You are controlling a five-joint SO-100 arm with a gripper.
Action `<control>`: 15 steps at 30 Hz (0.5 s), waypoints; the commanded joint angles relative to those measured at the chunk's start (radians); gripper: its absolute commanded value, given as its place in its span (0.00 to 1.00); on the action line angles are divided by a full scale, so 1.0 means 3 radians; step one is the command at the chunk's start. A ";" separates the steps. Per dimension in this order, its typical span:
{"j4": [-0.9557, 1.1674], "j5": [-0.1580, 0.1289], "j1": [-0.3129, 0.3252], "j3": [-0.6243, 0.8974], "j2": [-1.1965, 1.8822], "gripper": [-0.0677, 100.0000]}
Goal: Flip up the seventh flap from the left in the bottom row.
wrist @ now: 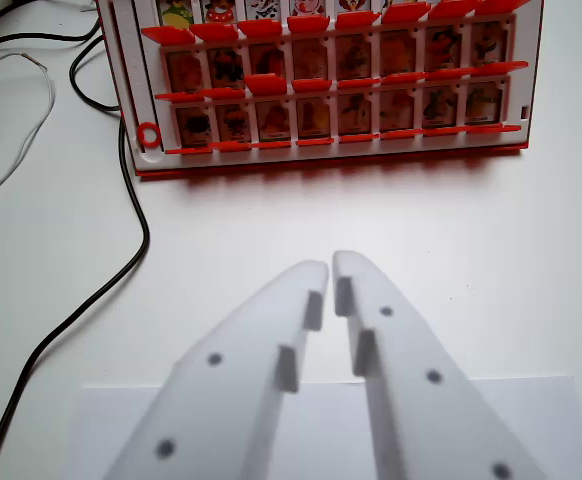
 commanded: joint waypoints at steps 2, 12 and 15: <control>-0.0005 -0.0010 0.0026 -0.0194 -0.0010 0.00; -0.0568 -0.0072 0.0271 0.0133 -0.0010 0.00; -0.0747 -0.0097 0.0394 0.0230 -0.0056 0.00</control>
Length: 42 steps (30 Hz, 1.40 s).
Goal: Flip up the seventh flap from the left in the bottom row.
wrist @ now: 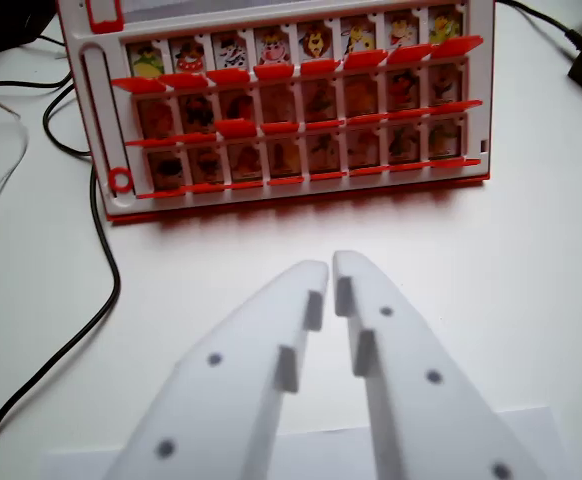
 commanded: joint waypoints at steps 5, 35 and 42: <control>-0.0511 -0.0087 0.0430 -0.0107 -0.0690 0.00; -0.3835 -0.0527 0.0808 0.0026 -0.4372 0.00; -0.4188 -0.0527 0.0798 -0.0404 -0.5190 0.00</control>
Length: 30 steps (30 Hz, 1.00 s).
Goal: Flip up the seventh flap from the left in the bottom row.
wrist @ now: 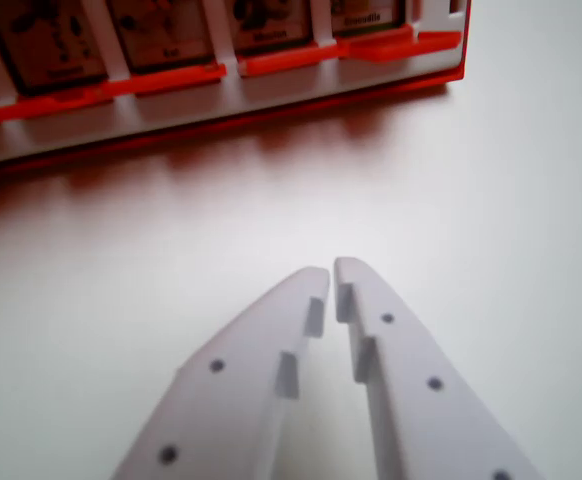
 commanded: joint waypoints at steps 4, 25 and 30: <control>-0.0240 -0.0026 -0.0036 -0.0752 -0.0542 0.00; -0.0343 0.0051 -0.0087 -0.1457 -0.1309 0.00; -0.0337 0.0041 -0.0072 -0.1657 -0.1473 0.00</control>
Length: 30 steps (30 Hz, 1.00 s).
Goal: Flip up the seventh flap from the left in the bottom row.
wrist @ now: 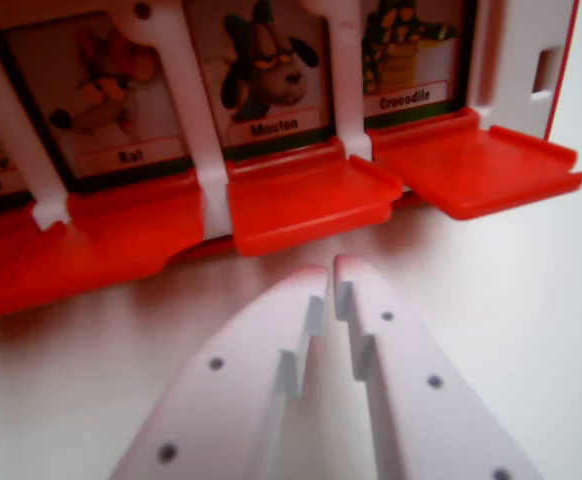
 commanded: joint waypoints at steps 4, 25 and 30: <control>-0.0056 0.0010 -0.0010 -0.0557 -0.0102 0.00; -0.0041 0.0266 -0.0082 -0.1115 -0.0307 0.00; 0.0051 0.0230 -0.0036 -0.0905 -0.0031 0.00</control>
